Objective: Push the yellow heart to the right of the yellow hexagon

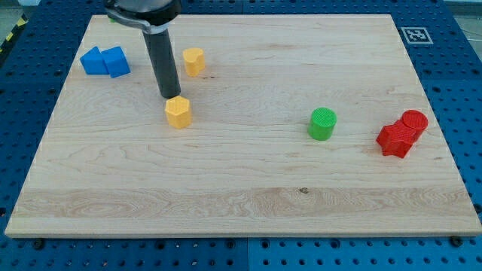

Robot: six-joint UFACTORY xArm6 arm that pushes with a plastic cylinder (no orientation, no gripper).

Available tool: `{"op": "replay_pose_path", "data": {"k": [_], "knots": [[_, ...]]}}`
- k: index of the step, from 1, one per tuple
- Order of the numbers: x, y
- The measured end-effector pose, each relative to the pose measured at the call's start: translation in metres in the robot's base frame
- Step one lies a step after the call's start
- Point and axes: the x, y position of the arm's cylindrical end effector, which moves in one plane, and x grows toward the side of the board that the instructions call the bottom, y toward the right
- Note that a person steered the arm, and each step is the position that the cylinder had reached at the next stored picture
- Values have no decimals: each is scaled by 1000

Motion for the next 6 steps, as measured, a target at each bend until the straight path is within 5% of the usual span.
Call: {"op": "replay_pose_path", "data": {"k": [3,5,6], "knots": [[-118,-5],[-121,14],[-87,14]]}}
